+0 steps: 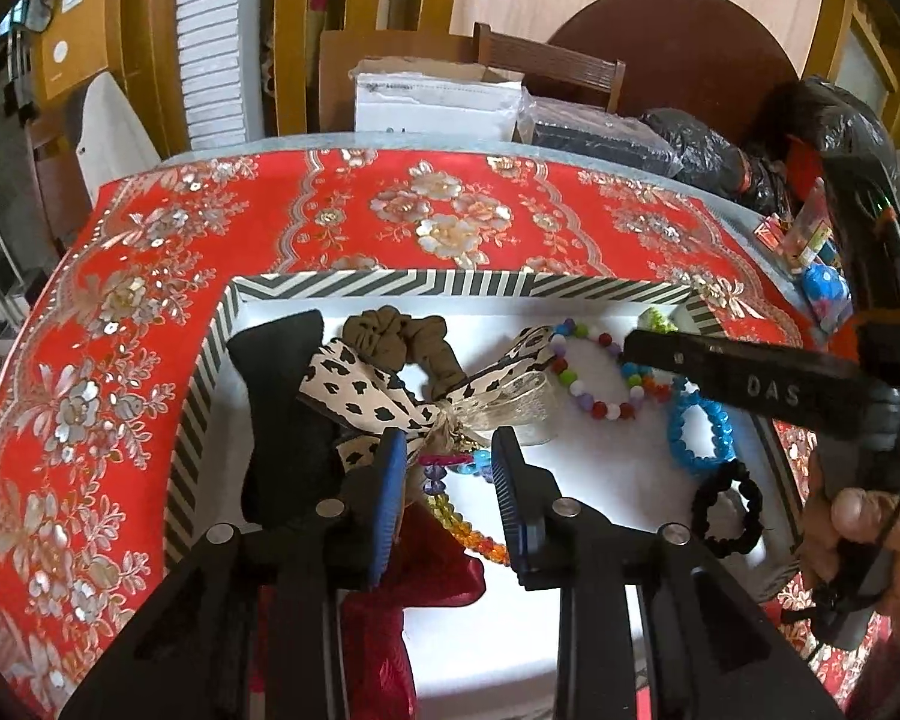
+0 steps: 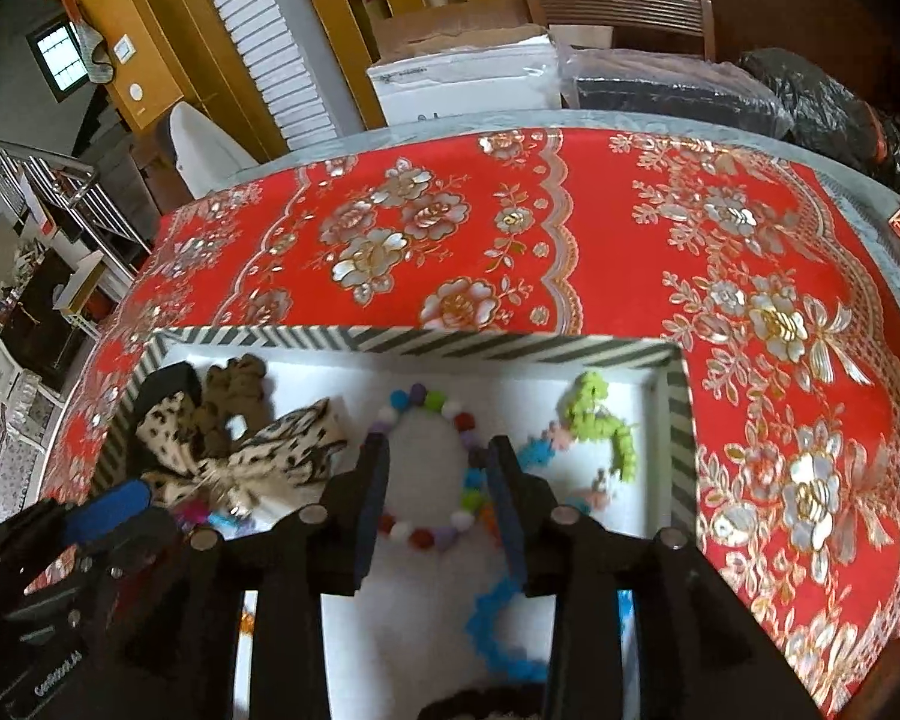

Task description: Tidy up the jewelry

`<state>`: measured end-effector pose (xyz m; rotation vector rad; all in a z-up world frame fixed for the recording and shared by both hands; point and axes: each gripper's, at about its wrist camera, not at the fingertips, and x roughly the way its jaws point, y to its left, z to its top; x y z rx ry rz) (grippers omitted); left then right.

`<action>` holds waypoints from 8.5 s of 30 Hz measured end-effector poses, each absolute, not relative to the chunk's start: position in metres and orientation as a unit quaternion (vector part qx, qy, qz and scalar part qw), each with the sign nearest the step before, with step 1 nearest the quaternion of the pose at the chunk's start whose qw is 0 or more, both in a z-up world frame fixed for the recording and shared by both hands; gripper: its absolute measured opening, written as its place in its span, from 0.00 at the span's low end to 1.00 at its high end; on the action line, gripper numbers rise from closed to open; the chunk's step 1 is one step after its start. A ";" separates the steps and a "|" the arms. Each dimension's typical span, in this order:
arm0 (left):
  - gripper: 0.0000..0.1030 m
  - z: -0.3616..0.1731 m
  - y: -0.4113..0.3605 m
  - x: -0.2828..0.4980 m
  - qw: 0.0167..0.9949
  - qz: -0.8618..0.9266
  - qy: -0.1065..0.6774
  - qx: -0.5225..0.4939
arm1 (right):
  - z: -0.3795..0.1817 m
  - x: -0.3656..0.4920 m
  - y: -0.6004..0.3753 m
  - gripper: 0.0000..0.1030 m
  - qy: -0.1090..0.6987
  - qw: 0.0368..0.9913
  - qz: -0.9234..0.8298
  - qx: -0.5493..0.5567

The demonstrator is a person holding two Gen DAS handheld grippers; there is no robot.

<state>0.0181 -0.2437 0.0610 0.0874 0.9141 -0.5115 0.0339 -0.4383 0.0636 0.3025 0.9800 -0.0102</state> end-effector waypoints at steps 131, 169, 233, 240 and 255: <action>0.01 0.129 -0.227 -0.124 0.860 -0.305 0.398 0.096 | 0.083 -0.208 -0.413 0.07 0.444 0.892 0.020 0.084; 0.01 0.064 -0.259 -0.056 0.841 -0.279 0.459 0.067 | 0.100 -0.099 -0.429 0.07 0.445 0.892 0.005 0.086; 0.20 0.073 -0.222 -0.078 0.890 -0.192 0.410 0.049 | 0.096 -0.107 -0.401 0.49 0.432 0.895 -0.054 0.098; 0.20 0.082 -0.221 -0.095 0.900 -0.179 0.394 0.051 | 0.103 -0.131 -0.392 0.51 0.415 0.902 -0.066 0.099; 0.20 0.107 -0.214 -0.125 0.913 -0.167 0.365 0.068 | 0.131 -0.164 -0.377 0.61 0.371 0.922 -0.065 0.094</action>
